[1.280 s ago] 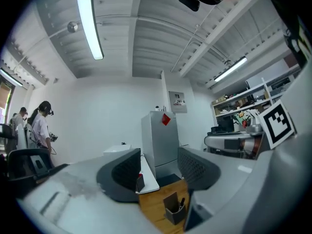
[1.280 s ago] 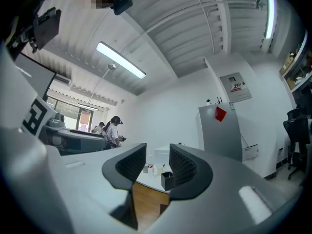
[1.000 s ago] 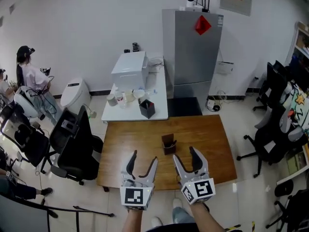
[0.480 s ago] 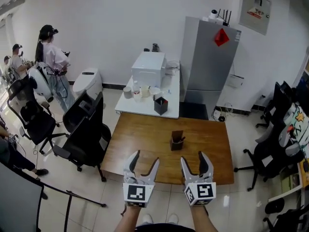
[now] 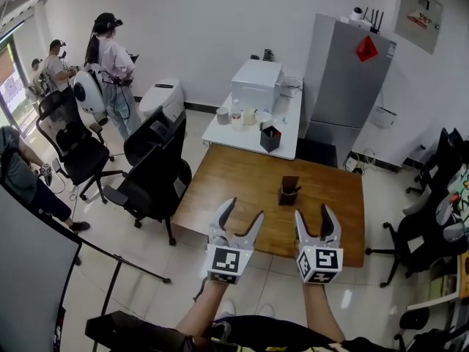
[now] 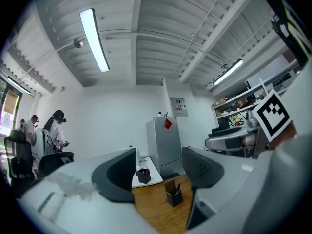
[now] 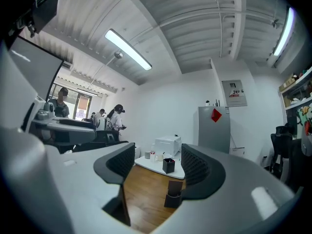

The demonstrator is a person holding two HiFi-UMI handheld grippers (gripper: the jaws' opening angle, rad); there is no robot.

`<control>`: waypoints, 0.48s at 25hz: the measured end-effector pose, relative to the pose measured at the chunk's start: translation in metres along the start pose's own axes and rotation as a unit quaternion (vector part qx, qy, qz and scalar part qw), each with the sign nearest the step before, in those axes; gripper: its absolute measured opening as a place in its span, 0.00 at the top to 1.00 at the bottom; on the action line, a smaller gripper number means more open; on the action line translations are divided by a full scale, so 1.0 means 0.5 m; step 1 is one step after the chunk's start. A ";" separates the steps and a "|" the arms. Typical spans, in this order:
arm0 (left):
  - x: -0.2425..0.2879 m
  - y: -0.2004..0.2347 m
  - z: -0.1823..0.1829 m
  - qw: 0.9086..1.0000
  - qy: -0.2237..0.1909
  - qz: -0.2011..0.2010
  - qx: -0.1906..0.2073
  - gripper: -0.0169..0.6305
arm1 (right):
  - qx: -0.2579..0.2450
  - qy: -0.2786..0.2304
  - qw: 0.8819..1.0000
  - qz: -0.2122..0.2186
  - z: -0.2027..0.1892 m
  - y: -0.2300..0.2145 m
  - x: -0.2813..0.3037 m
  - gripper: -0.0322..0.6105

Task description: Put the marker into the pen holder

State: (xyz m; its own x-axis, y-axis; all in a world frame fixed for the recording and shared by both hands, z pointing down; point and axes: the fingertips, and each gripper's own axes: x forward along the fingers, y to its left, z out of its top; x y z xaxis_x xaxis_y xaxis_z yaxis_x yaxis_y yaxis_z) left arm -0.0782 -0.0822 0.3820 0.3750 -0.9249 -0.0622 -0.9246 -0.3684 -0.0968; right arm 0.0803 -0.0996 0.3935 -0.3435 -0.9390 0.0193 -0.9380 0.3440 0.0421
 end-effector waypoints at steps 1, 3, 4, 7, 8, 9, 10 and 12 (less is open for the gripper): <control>-0.001 0.002 0.007 1.000 -0.004 0.001 0.001 0.51 | -0.002 -0.002 1.000 0.000 0.003 0.003 -0.001 0.49; -0.006 0.002 0.014 1.000 -0.005 0.001 0.004 0.51 | -0.004 -0.003 1.000 0.000 0.005 0.007 -0.006 0.50; -0.009 0.000 0.015 1.000 -0.004 -0.001 0.006 0.51 | -0.004 -0.003 1.000 -0.001 0.007 0.008 -0.009 0.50; -0.014 -0.006 0.018 1.000 -0.002 -0.004 0.009 0.51 | -0.005 -0.005 1.000 -0.005 0.014 0.008 -0.019 0.50; -0.016 -0.006 0.018 1.000 0.000 -0.005 0.007 0.51 | -0.005 -0.006 1.000 -0.006 0.016 0.008 -0.022 0.49; -0.018 -0.007 0.016 1.000 0.003 -0.007 0.005 0.51 | -0.004 -0.006 1.000 -0.007 0.016 0.009 -0.025 0.50; -0.020 -0.010 0.013 1.000 0.007 -0.011 0.005 0.51 | -0.003 -0.006 1.000 -0.008 0.016 0.010 -0.029 0.50; -0.023 -0.017 0.010 1.000 0.010 -0.016 0.008 0.51 | -0.003 -0.006 1.000 -0.008 0.014 0.012 -0.038 0.50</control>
State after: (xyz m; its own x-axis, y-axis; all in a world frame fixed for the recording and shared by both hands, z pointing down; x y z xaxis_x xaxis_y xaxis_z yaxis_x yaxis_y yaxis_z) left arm -0.0742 -0.0680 0.3784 0.4025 -0.9146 -0.0384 -0.9110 -0.3961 -0.1152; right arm 0.0807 -0.0796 0.3864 -0.3288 -0.9444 0.0060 -0.9432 0.3287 0.0485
